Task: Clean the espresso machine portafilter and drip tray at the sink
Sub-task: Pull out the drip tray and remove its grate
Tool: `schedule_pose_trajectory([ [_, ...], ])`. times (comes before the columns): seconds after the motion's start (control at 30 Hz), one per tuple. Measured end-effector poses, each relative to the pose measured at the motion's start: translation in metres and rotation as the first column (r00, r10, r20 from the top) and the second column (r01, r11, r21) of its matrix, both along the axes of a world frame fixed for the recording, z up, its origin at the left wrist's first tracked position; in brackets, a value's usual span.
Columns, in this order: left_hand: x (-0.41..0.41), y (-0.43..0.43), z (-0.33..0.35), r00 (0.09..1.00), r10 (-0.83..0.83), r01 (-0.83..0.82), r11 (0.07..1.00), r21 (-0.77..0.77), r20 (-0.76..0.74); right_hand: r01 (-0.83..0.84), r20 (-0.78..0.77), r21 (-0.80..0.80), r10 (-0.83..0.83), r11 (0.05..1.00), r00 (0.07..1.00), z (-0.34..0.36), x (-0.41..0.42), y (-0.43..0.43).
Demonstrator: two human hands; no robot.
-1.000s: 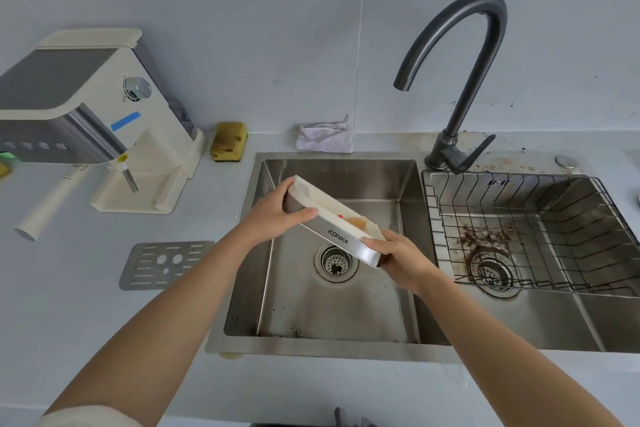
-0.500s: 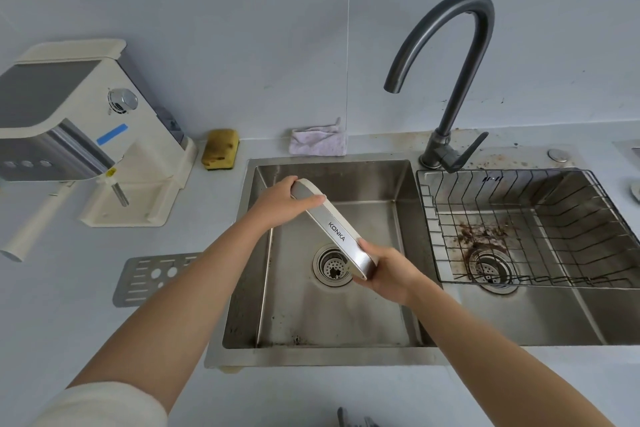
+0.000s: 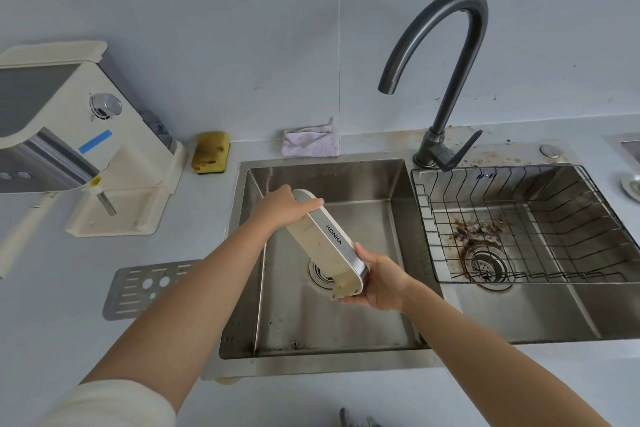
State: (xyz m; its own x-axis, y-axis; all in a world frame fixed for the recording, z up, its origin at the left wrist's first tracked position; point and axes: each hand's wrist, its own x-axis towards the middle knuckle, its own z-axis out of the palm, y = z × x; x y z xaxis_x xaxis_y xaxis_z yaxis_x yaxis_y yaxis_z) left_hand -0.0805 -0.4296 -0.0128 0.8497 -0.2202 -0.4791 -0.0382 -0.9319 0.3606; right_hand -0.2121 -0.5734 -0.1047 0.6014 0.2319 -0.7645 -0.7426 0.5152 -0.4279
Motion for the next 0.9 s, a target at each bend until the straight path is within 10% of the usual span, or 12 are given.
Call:
schedule_pose_trajectory([
  [0.5,0.009,0.009,-0.01,1.0,0.01,-0.01,1.0,0.029,-0.005,-0.085,-0.065,-0.096,0.079,0.992,0.995,0.002,0.007,0.0],
  [0.73,0.007,0.02,-0.023,0.988,0.096,-0.135,0.911,-0.389,-0.12,-0.017,0.068,-0.349,0.043,0.937,0.997,0.022,0.008,-0.004],
  [0.9,0.001,0.028,-0.033,0.919,0.182,-0.369,0.709,-0.601,-0.35,-0.006,0.231,-0.72,0.248,0.694,0.941,0.03,0.002,-0.009],
])
